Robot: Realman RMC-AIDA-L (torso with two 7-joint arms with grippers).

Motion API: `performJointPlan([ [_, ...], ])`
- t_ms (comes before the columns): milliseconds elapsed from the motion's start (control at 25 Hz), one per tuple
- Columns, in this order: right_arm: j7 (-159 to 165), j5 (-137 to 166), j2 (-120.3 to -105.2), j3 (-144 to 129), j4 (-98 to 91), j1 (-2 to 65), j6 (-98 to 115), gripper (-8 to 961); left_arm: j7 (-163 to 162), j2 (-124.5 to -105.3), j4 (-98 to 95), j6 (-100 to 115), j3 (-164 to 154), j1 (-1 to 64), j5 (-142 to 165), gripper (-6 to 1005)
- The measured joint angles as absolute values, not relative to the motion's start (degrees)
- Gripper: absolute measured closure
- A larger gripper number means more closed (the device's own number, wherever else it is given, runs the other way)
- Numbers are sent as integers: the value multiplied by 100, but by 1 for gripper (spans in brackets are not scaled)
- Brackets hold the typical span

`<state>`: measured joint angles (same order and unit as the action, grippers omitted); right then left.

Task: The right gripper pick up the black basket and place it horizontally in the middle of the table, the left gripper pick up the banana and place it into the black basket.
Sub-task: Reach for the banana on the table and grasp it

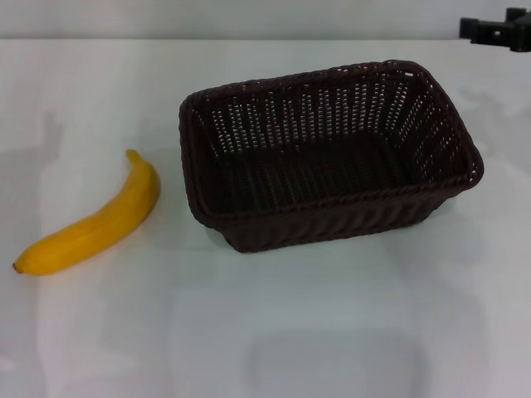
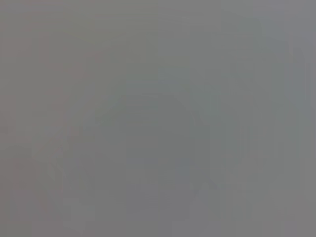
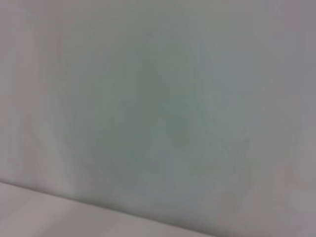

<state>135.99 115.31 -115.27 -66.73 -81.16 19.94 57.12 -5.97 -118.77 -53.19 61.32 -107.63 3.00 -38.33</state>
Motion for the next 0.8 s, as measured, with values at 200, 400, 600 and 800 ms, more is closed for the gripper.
performJointPlan([
  [200, 12669, 11296, -11519, -6542, -7831, 1866, 5148, 104, -683, -11886, -5355, 6132, -10758, 252, -3692, 110],
  [400, 11918, 11143, -11521, -6486, -7597, 1800, 4562, 100, -714, -11892, -5358, 6137, -10762, 235, -3680, 110],
  [600, 10472, 10204, -11521, -6470, -7159, 1786, 3546, 102, -714, -11904, -5361, 6182, -10768, 169, -3637, 109],
  [800, 8844, 8810, -11529, -6453, -6510, 1875, 2615, 103, -726, -11910, -5408, 6219, -10774, 107, -3633, 109],
])
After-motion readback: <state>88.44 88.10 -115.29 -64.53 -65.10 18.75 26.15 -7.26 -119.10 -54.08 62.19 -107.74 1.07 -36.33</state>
